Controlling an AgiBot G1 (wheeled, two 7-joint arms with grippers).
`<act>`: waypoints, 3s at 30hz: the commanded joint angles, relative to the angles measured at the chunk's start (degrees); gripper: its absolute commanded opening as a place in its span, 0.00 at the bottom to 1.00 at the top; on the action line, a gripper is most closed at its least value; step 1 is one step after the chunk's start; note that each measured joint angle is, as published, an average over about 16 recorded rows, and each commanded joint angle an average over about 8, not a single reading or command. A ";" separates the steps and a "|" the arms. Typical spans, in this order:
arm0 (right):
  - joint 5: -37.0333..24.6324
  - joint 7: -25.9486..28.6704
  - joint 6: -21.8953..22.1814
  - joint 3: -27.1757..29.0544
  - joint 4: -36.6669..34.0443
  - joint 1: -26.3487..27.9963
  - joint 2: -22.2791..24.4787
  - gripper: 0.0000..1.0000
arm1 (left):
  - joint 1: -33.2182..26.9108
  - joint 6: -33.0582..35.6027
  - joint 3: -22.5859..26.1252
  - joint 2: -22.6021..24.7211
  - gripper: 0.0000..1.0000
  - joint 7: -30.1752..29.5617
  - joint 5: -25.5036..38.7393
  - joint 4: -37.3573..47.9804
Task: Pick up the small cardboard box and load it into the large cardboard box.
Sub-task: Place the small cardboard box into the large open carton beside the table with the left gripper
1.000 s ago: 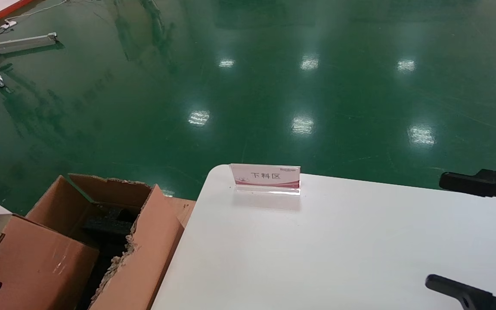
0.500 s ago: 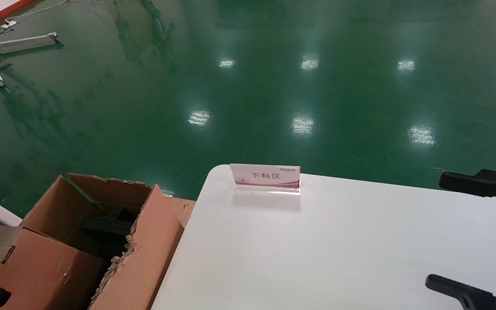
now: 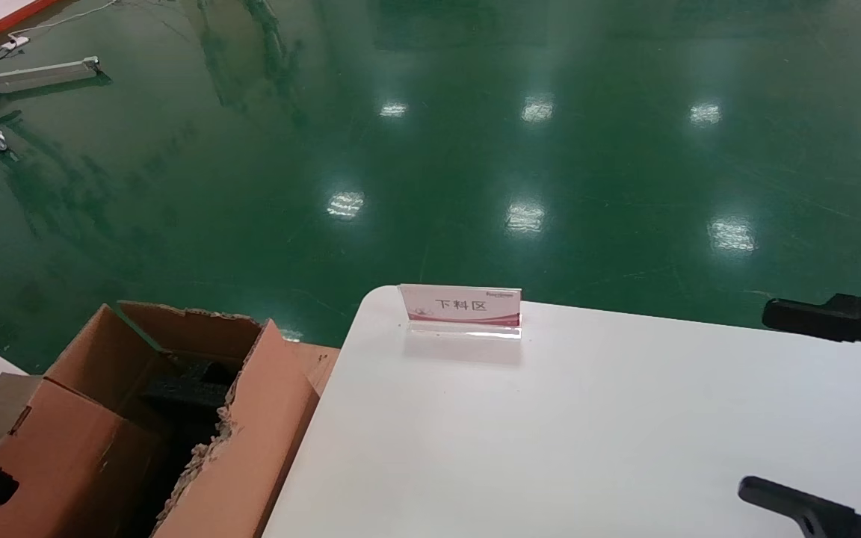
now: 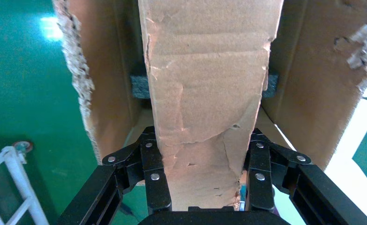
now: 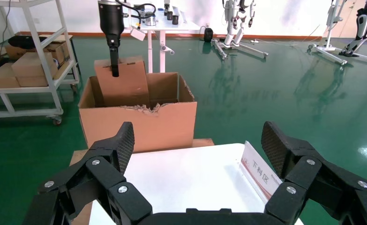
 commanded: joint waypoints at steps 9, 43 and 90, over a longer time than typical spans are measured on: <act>0.00 0.00 0.00 0.00 0.00 0.00 0.00 1.00 | 5.65 -2.65 -1.31 1.92 0.00 -0.12 -0.62 2.41; 0.00 0.00 0.00 0.00 0.00 0.00 0.00 1.00 | 13.97 -6.10 -4.81 5.19 0.00 4.90 -3.06 9.42; 0.00 0.00 0.00 0.00 0.00 0.00 0.00 1.00 | 29.26 -13.85 -7.49 8.84 0.00 4.66 -4.48 12.34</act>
